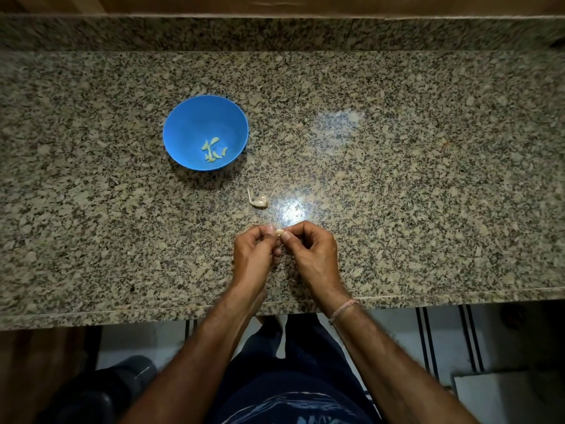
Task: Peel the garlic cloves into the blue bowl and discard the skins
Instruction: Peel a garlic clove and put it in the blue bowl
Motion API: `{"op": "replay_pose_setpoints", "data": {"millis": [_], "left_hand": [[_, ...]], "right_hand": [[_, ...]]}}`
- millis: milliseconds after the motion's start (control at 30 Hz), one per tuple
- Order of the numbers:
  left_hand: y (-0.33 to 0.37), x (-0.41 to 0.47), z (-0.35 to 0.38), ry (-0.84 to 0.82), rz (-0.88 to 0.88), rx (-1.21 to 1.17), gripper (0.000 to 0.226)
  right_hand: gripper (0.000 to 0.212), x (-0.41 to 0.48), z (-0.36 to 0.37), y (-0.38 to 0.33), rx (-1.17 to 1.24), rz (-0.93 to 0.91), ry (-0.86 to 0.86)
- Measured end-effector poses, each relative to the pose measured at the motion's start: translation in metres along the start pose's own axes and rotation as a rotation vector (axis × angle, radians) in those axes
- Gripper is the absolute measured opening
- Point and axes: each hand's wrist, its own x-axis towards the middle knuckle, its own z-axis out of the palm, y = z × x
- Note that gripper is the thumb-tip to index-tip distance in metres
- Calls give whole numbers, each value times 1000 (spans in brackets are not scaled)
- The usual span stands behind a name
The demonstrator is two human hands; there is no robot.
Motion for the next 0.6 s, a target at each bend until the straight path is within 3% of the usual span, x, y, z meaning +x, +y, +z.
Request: {"op": "replay_pose_setpoints", "data": {"millis": [233,433,600], "left_hand": [[-3,3,8,25,70,140,29],[-2,2,9,39,245,514,23],[-2,2,1,113,304,439,8]], "right_hand": [[6,-3,5,-3,151,87,-1],[11,-3,3,-8,299,205,10],[14,3,-3,-5,214,175,20]]}}
